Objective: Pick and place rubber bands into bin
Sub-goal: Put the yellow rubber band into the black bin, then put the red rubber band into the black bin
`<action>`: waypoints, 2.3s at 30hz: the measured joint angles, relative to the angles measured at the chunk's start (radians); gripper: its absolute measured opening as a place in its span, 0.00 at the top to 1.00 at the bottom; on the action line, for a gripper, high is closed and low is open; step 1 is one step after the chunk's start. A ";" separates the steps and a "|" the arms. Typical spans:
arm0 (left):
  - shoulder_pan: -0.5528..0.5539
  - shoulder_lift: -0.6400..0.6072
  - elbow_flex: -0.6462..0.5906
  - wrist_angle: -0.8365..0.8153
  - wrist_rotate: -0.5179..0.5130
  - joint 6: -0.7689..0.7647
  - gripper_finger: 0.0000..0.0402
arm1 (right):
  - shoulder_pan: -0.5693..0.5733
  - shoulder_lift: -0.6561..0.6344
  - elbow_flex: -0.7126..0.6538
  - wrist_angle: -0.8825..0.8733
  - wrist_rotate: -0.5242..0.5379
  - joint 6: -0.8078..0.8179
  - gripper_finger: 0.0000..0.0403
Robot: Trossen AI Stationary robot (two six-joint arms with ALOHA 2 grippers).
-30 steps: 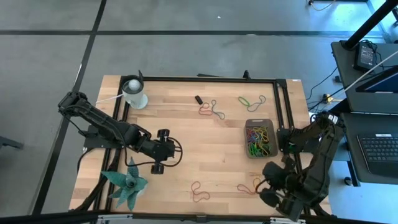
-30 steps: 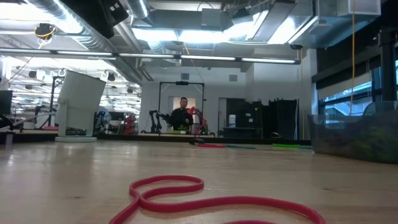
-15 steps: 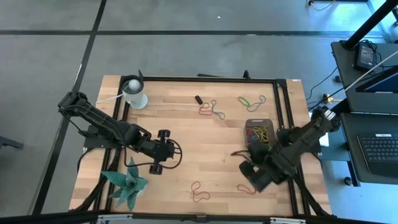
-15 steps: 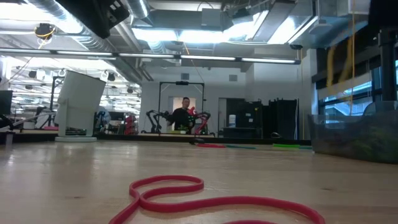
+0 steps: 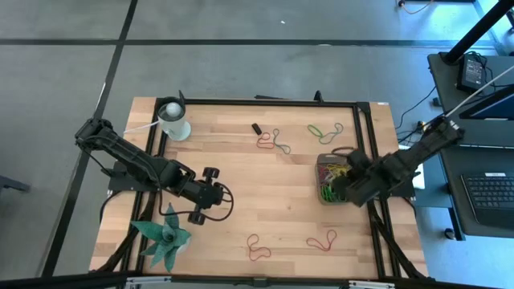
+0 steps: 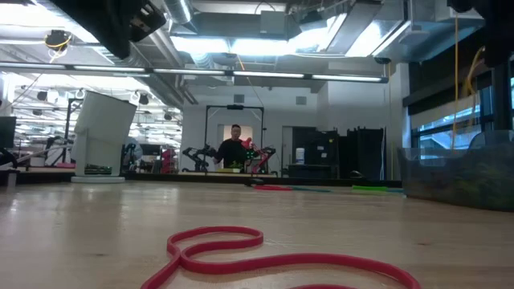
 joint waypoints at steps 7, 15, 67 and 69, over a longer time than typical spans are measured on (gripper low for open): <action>0.040 0.000 0.000 0.009 -0.061 -0.016 0.99 | -0.076 -0.186 -0.192 0.198 -0.021 -0.159 1.00; 0.085 0.000 0.000 0.013 -0.100 -0.091 0.99 | -0.191 -0.224 -0.478 0.417 -0.260 -0.321 1.00; -0.020 0.569 0.828 -0.335 -0.152 -0.078 0.99 | -0.275 -0.245 -0.337 0.311 -0.203 -0.547 0.55; -0.033 0.651 0.939 -0.368 -0.174 -0.130 0.99 | -0.275 -0.245 -0.337 0.310 -0.203 -0.548 0.55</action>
